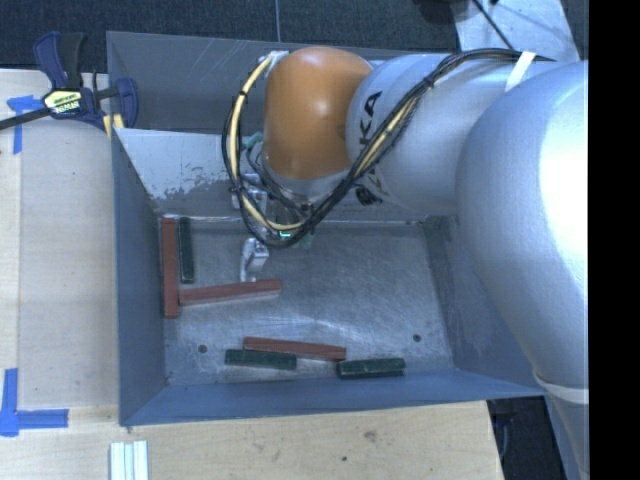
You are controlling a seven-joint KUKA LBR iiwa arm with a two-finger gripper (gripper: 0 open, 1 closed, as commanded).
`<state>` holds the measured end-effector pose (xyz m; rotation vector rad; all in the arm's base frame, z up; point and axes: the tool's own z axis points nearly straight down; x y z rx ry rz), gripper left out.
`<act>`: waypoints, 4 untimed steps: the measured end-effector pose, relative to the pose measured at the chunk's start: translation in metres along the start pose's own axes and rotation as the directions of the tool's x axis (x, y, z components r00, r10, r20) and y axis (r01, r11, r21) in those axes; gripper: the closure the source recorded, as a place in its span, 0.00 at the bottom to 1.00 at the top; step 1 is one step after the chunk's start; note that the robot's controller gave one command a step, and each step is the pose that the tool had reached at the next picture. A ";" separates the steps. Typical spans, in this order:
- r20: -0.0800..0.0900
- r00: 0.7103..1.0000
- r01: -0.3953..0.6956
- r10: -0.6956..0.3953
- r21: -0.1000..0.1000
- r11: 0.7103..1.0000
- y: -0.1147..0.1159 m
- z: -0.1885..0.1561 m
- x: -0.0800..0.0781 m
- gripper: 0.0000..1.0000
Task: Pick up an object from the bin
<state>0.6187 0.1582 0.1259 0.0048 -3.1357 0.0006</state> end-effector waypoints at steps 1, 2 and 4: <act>0.008 1.000 -0.003 0.003 -0.001 1.000 0.000 -0.005 -0.002 0.00; 0.032 0.989 0.145 -0.145 -0.003 0.989 -0.023 0.048 0.063 1.00; 0.013 0.994 0.111 -0.111 0.000 0.994 -0.038 -0.134 0.067 1.00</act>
Offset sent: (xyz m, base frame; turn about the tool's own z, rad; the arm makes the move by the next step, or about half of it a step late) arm -0.0710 -0.0251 -0.0559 -0.1473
